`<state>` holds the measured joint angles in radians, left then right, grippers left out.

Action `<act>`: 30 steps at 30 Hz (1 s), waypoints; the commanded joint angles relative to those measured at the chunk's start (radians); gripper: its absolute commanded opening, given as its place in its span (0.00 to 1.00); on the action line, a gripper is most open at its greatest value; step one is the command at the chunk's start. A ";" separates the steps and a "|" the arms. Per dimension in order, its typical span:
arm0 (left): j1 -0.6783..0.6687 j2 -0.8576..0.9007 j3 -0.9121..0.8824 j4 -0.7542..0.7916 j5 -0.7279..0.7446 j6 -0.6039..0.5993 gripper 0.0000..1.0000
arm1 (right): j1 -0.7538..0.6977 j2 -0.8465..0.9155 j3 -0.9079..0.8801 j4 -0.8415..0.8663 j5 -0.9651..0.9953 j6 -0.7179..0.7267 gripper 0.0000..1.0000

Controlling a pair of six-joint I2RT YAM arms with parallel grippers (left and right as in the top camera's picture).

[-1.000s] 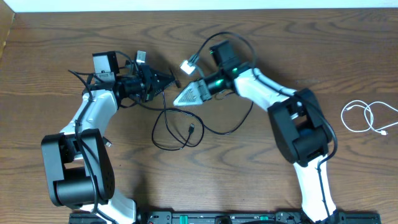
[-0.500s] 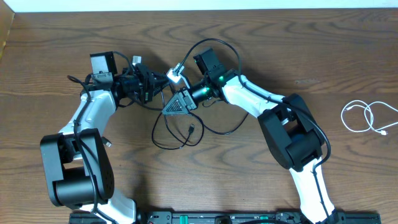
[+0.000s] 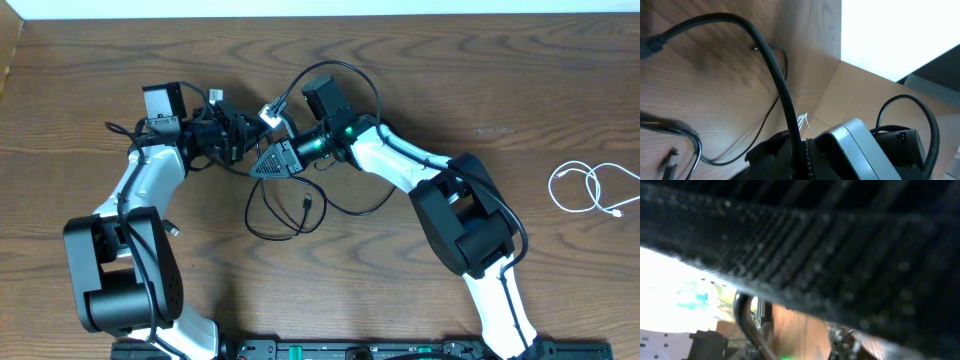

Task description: Untangle cables

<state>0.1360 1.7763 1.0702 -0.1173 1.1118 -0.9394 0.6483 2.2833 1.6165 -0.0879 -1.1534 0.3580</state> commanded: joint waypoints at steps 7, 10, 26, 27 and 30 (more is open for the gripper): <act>-0.016 -0.008 0.014 0.096 -0.026 0.022 0.08 | 0.063 0.004 -0.004 -0.011 -0.151 0.012 0.06; -0.016 -0.008 0.014 0.097 -0.060 0.101 0.08 | 0.051 0.004 -0.004 -0.029 -0.151 0.012 0.01; 0.009 -0.008 0.014 -0.221 -0.474 0.408 0.73 | -0.057 -0.013 -0.003 -0.032 -0.234 -0.007 0.01; 0.008 -0.008 0.014 -0.244 -0.517 0.408 0.73 | -0.064 -0.021 -0.003 -0.031 -0.233 -0.007 0.01; 0.008 -0.006 0.013 -0.303 -0.612 0.409 0.73 | -0.080 -0.059 -0.003 -0.021 -0.233 -0.007 0.01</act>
<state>0.1402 1.7763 1.0676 -0.3775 0.6613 -0.5667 0.5915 2.2837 1.6199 -0.1177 -1.3533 0.3706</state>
